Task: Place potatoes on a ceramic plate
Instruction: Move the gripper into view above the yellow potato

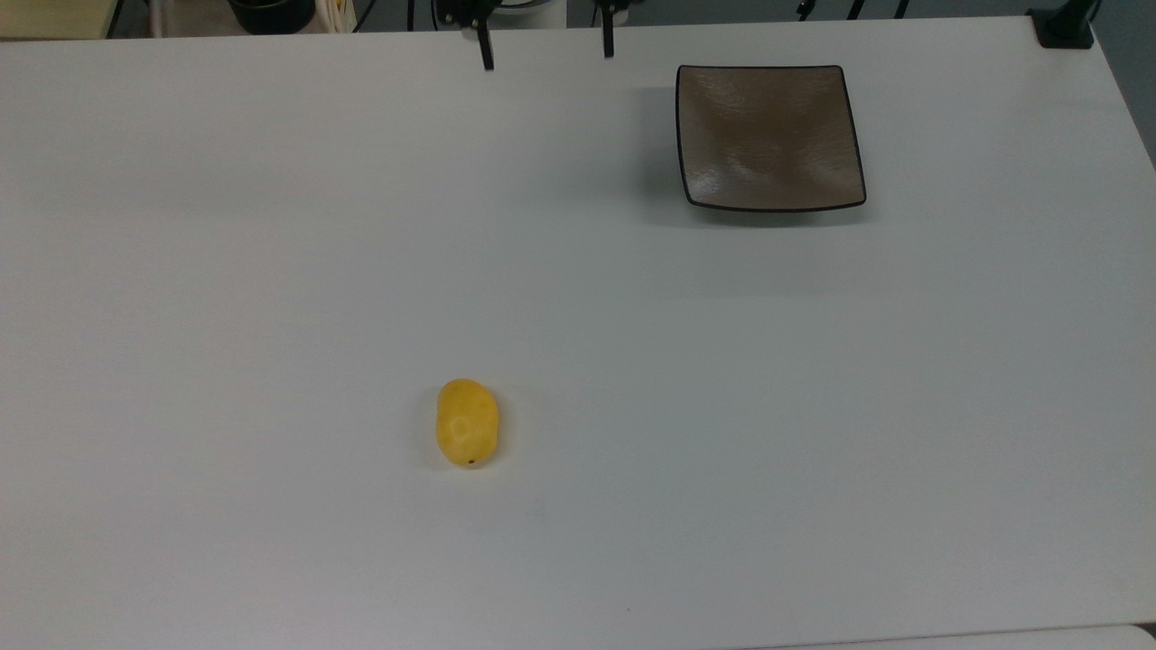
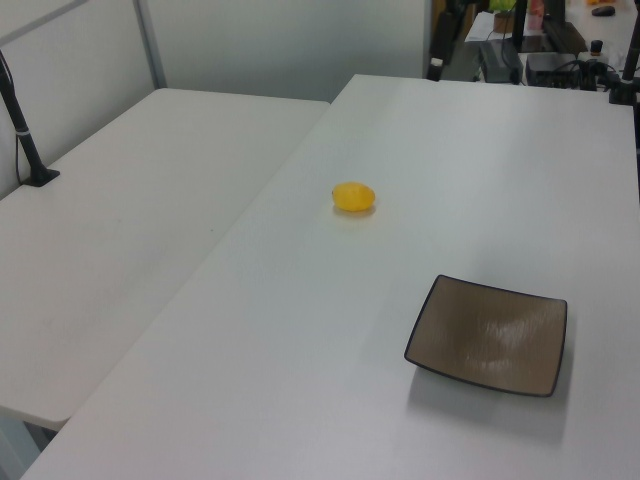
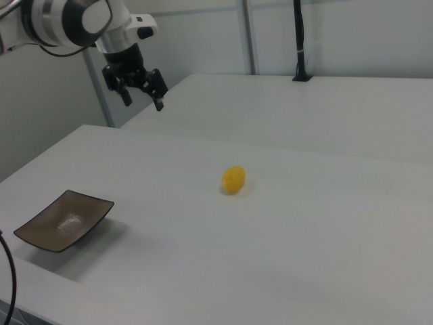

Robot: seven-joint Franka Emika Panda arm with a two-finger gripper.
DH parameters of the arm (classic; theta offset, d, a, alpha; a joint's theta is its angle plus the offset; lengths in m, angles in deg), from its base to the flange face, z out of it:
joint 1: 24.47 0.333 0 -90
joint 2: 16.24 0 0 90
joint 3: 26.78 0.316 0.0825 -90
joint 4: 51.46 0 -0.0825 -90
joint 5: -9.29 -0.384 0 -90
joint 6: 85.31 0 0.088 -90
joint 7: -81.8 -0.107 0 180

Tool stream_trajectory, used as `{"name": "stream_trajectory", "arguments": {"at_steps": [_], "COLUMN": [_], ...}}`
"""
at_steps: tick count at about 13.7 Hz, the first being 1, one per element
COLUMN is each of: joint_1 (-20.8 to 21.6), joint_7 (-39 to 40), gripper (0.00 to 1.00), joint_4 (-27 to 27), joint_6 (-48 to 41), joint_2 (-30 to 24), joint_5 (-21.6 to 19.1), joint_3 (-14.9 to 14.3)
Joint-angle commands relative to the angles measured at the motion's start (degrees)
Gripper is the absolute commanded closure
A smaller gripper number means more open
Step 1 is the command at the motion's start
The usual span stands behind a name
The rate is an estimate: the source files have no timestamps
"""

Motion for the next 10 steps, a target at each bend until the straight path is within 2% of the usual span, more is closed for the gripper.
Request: {"name": "stream_trajectory", "arguments": {"at_steps": [1,4,10], "joint_1": [-0.46,-2.48,-4.42], "joint_7": [-2.68,-3.91,-4.10], "gripper": [0.00,0.00,0.00], "joint_4": [-7.26,-10.42,-13.32], "joint_6": [4.58,8.46,16.29], "joint_2": [7.74,11.78,19.34], "joint_5": [-1.36,-1.80,-1.10], "joint_3": [-1.25,-1.16,-0.89]}}
